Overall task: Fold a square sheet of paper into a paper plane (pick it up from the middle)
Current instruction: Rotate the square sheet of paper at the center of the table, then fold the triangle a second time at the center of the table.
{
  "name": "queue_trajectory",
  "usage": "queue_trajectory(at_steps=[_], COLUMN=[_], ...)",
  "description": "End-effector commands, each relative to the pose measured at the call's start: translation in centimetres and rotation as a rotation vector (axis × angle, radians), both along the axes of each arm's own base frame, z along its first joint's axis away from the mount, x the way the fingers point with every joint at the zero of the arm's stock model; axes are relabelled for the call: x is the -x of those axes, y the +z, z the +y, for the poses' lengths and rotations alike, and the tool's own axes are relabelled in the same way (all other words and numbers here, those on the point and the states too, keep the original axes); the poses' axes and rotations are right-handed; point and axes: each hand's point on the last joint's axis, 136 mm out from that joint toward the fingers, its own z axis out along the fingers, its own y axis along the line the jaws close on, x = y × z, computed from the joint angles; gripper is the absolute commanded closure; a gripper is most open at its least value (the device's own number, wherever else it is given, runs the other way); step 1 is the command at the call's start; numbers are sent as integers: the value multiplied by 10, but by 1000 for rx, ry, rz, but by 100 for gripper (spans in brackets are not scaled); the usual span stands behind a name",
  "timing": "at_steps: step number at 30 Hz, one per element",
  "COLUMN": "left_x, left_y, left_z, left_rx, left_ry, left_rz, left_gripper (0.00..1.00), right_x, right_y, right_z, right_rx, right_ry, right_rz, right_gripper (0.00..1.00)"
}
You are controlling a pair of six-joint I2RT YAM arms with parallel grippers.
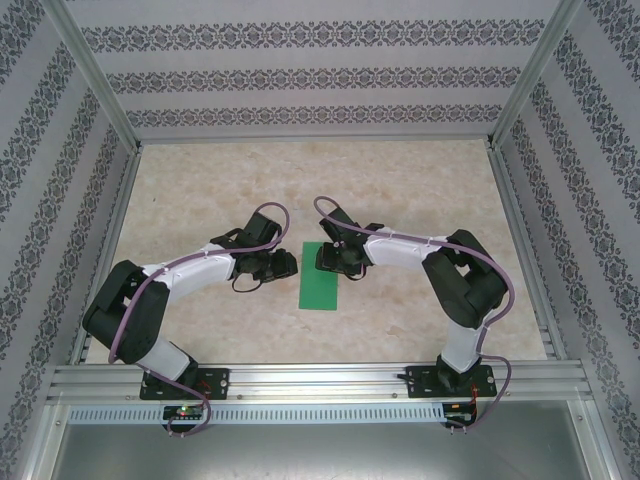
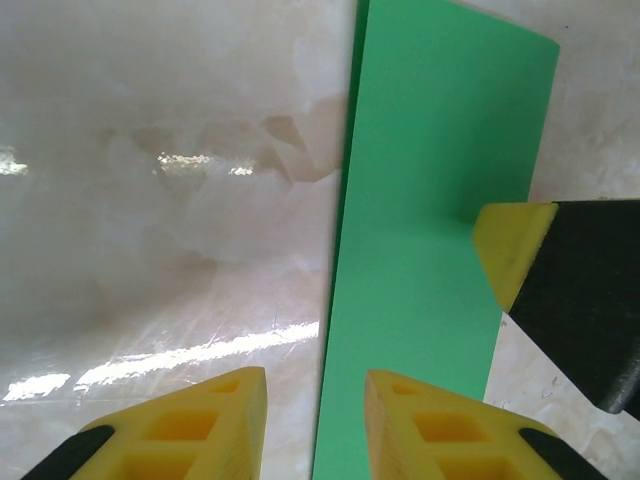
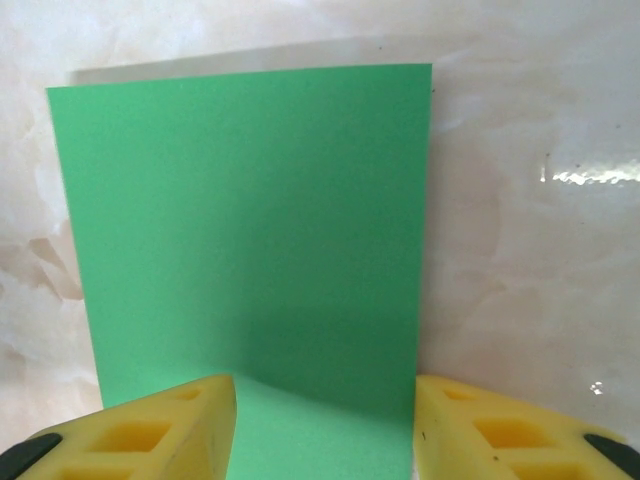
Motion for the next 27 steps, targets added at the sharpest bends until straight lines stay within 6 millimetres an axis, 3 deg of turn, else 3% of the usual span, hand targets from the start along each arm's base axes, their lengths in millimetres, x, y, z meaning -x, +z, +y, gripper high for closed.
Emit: queue_trajectory(at_steps=[1,5,9,15,18,23,27], left_x=[-2,0,-2,-6,-7,-10,-13], left_y=[8,6,7,14,13,12,10], left_z=[4,6,6,10,11,18,23], left_rx=[1,1,4,-1,-5,-13,-9], left_ry=[15,21,28,47,54,76,100], left_rz=[-13,-12,-20,-54,-54,-53,-47], left_gripper=[68,68,68,68,68,68,68], right_x=[-3,-4,-3,5,18,52,73], right_y=[6,18,42,82,87,74,74], right_z=[13,0,-16,-18,-4,21,39], right_rx=[-13,33,76,60,54,164,155], right_ry=[51,55,68,193,372,730,901], right_rz=[-19,-59,-124,-310,-423,-550,-638], right_gripper=[51,48,39,34,34,36,37])
